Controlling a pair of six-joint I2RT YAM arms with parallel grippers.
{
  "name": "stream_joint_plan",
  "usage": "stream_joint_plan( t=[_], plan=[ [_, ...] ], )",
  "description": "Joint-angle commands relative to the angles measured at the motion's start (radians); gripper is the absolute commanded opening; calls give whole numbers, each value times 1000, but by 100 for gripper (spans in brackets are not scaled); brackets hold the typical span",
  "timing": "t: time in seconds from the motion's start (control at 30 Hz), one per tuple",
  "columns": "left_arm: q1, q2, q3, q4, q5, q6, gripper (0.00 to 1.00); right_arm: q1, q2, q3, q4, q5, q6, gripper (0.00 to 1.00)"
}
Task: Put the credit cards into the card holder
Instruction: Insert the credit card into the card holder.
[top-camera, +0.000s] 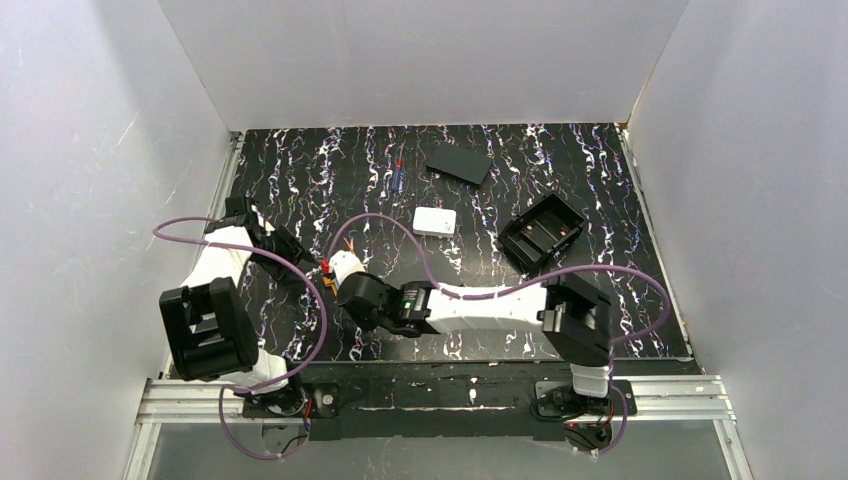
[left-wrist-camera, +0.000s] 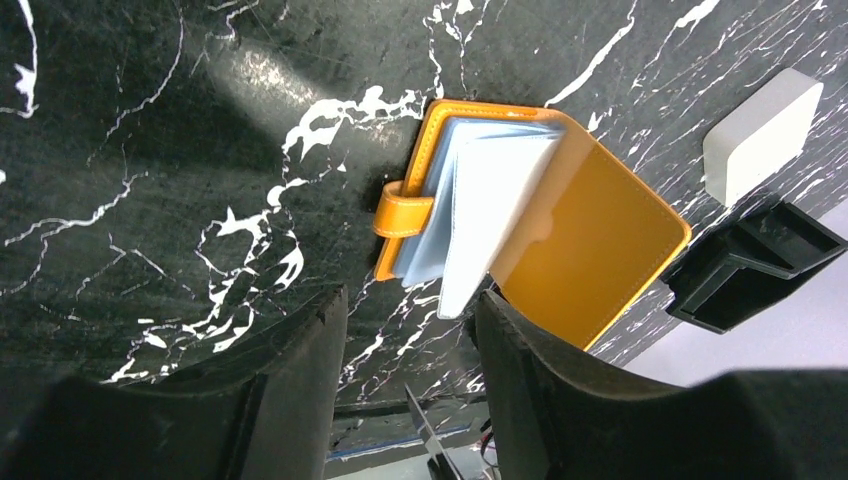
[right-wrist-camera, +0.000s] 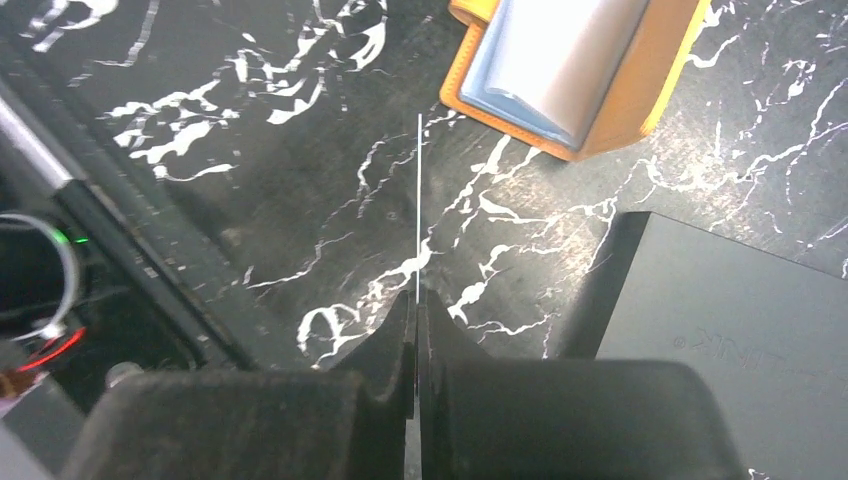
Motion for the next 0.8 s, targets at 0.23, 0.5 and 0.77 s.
stream_joint_plan(
  t=[0.23, 0.5, 0.77],
  plan=[
    [8, 37, -45, 69, 57, 69, 47, 6, 178, 207, -58, 177, -68, 1],
    [6, 37, -61, 80, 105, 83, 44, -3, 308, 348, -124, 283, -107, 1],
    [-3, 49, -63, 85, 129, 90, 44, -60, 245, 280, -107, 316, -67, 1]
  ],
)
